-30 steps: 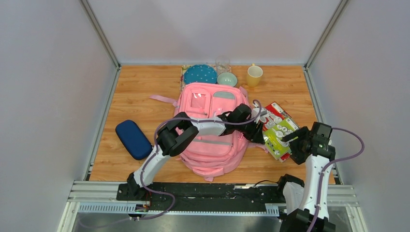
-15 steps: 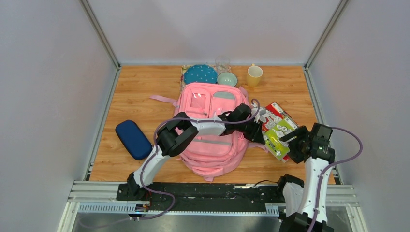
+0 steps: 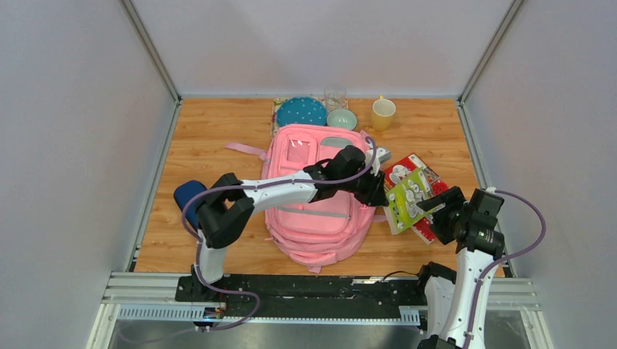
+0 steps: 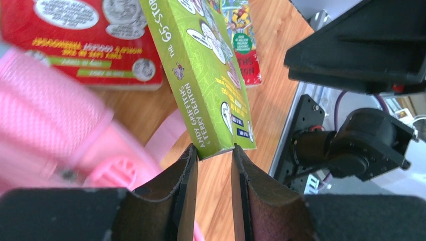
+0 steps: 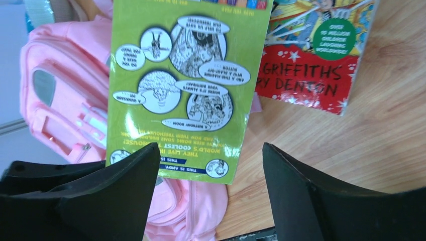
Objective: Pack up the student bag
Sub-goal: Adjust the book at the center of the board.
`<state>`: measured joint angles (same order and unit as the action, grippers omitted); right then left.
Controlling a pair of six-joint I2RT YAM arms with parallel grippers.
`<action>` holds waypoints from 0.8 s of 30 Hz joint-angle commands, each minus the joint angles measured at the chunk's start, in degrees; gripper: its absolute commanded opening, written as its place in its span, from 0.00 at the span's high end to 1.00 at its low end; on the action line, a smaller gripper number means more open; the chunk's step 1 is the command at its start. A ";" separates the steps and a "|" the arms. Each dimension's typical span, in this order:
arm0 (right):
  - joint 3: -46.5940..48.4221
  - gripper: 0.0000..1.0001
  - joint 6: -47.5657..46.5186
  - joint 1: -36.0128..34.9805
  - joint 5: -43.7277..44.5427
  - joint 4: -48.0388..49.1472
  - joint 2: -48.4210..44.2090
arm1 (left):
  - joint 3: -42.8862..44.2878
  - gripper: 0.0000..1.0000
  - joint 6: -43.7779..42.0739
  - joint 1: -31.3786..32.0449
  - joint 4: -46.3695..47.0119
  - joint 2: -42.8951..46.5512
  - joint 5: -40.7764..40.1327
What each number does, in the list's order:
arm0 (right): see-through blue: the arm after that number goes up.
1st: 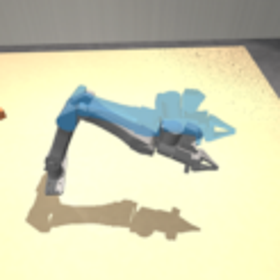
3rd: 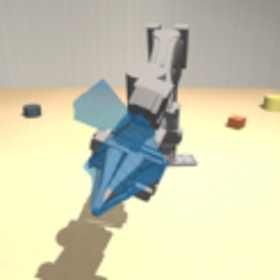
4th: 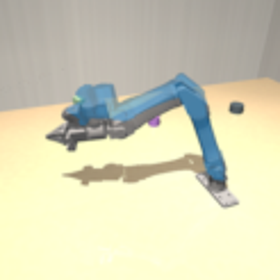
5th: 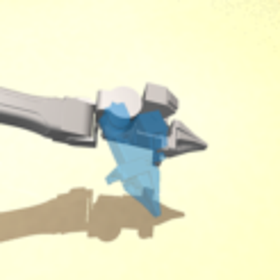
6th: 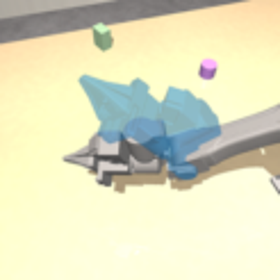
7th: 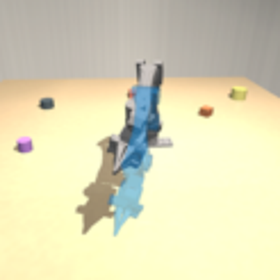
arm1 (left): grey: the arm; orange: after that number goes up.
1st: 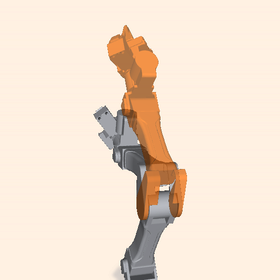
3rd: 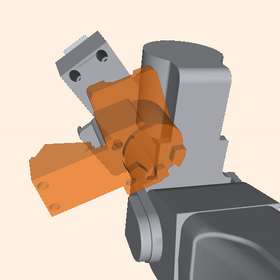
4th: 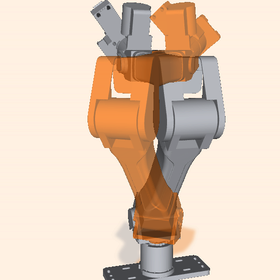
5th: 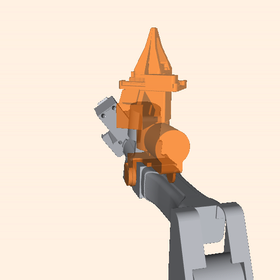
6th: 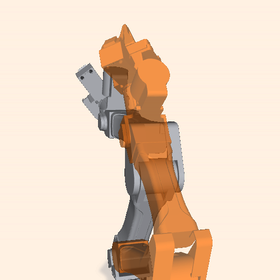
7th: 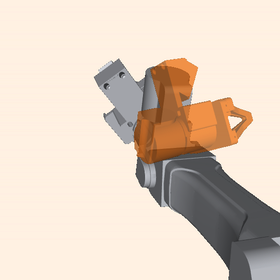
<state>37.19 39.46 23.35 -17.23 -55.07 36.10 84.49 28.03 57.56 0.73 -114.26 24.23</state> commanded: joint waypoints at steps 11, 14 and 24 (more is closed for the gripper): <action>-9.41 0.22 1.06 0.20 -23.90 7.08 -4.81 | -39.54 1.00 4.22 -0.08 3.75 34.34 -18.85; -11.00 0.22 0.27 0.03 -24.86 7.61 -3.85 | -43.87 0.92 4.93 -0.08 3.23 37.43 -20.53; -11.96 0.21 5.09 -15.86 -19.69 16.47 3.00 | -38.26 0.41 1.94 -0.08 -0.55 34.63 -19.04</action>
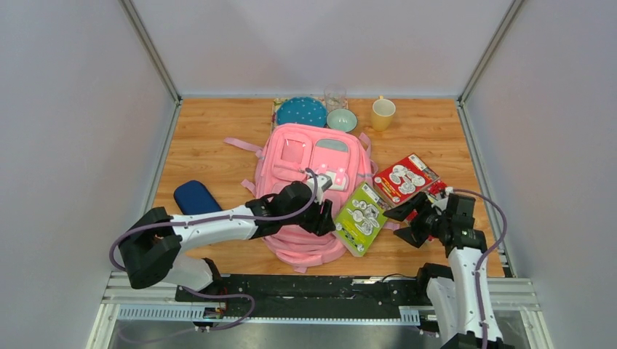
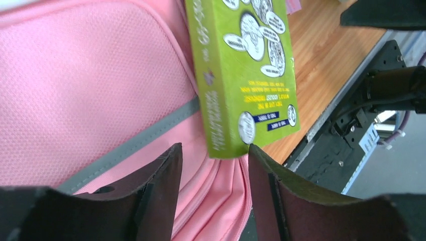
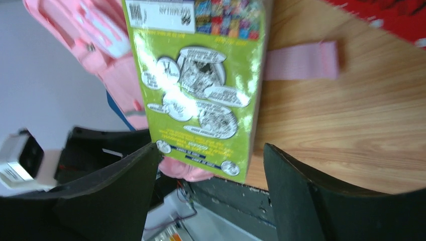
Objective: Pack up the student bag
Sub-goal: Adjust the book at the center of the board, then pick up the book from the center of the board.
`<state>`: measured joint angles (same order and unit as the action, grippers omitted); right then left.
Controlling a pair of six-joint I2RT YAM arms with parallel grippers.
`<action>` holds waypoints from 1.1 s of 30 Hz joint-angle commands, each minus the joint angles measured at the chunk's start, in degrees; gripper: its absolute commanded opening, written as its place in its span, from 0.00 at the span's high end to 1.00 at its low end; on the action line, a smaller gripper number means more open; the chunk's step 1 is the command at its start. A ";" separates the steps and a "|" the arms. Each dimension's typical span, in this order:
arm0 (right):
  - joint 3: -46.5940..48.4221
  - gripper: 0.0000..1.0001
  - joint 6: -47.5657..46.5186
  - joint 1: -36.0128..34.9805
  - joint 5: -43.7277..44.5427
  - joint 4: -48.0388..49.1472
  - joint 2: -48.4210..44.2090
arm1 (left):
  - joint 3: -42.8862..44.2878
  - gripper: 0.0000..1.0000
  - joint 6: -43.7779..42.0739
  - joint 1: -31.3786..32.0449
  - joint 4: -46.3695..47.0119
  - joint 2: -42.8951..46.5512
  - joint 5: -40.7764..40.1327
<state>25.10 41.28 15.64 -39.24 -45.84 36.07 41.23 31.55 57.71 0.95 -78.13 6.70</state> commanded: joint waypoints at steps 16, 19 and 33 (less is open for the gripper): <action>-6.73 0.20 6.80 -15.20 9.19 18.94 13.14 | 14.23 0.28 -2.55 -0.23 -4.73 -14.68 7.01; -7.78 0.20 6.54 -15.37 7.96 21.84 15.51 | 14.31 0.28 -2.02 -0.23 -4.20 -16.35 7.80; -7.96 0.24 7.77 -20.03 5.14 30.72 21.32 | 15.45 0.58 1.14 -0.23 2.92 -19.96 22.03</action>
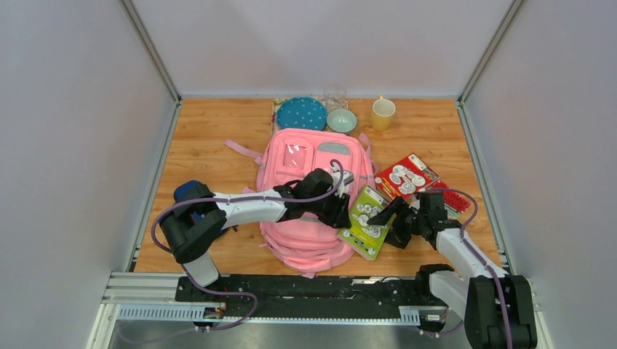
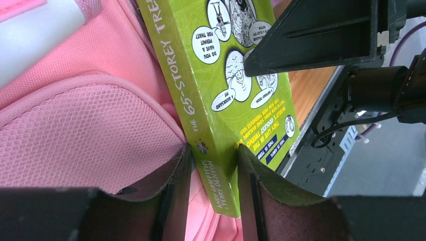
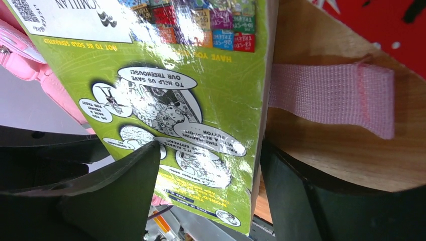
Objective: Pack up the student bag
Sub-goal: Pick up the book from the center of the board.
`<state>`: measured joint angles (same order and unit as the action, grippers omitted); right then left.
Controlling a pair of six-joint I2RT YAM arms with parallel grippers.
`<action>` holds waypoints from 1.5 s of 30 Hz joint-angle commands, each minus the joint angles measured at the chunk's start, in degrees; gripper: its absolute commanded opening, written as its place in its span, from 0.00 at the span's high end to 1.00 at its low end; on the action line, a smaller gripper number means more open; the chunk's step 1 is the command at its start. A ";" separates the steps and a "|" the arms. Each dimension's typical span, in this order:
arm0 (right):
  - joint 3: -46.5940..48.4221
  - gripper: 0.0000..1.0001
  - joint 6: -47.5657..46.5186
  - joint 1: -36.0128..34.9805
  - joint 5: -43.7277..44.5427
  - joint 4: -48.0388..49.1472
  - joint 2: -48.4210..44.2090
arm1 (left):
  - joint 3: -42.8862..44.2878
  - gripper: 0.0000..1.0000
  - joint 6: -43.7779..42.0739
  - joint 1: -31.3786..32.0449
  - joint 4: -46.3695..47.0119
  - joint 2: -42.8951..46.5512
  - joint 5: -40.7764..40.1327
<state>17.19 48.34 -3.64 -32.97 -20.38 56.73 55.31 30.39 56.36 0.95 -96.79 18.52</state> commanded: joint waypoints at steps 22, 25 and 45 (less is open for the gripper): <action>1.26 0.32 -0.34 -0.84 -2.02 2.99 -5.12 | 6.12 1.00 2.13 1.56 -2.25 -4.02 12.78; 5.04 0.22 -2.01 -0.76 2.99 -5.17 -10.29 | 7.53 1.00 0.11 1.56 -4.98 -2.62 9.17; 17.71 0.17 6.49 -1.19 -6.29 -13.03 -34.94 | -14.32 1.00 3.79 1.47 13.78 36.20 -29.83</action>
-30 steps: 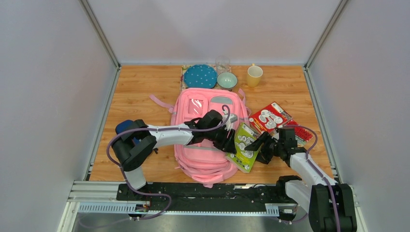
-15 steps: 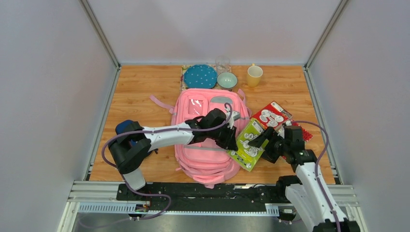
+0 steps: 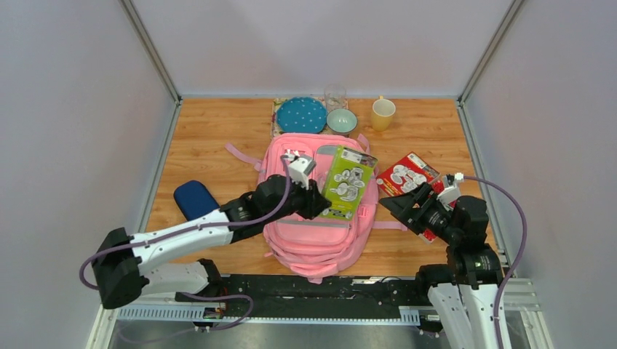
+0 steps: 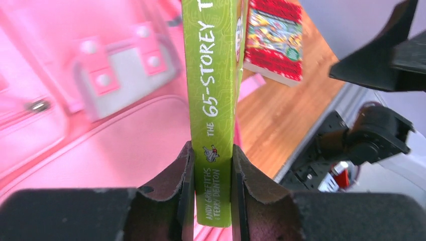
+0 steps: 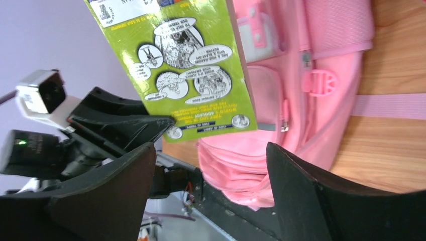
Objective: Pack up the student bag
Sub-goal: Pick up the book from the center of the board.
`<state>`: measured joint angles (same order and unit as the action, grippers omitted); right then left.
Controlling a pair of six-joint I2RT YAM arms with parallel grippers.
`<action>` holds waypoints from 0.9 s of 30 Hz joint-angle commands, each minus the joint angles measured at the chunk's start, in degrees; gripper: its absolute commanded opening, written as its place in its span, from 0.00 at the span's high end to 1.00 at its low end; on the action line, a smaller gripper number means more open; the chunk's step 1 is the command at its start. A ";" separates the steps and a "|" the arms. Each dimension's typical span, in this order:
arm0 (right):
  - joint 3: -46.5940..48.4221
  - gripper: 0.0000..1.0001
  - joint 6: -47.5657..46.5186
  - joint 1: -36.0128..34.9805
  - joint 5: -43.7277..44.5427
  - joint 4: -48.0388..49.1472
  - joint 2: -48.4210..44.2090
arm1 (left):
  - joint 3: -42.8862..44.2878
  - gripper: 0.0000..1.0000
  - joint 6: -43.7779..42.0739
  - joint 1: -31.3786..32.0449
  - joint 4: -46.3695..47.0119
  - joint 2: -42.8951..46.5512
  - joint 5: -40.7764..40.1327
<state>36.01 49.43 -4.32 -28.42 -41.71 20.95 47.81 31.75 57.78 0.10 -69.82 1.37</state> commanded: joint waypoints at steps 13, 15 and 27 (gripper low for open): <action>-7.26 0.18 13.58 -35.74 16.80 26.67 10.86 | -19.77 1.00 10.61 0.05 31.97 19.63 -19.91; -9.19 0.18 15.07 -40.65 21.19 33.69 12.88 | -22.31 1.00 12.36 0.05 35.30 21.91 -20.79; -16.84 0.17 18.42 -47.54 32.38 59.80 17.54 | -32.60 1.00 26.61 0.05 44.54 27.46 -23.95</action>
<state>19.73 66.43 -50.94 -1.23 4.10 37.28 15.77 52.47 57.71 33.39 -43.38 -20.91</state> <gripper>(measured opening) 0.828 0.308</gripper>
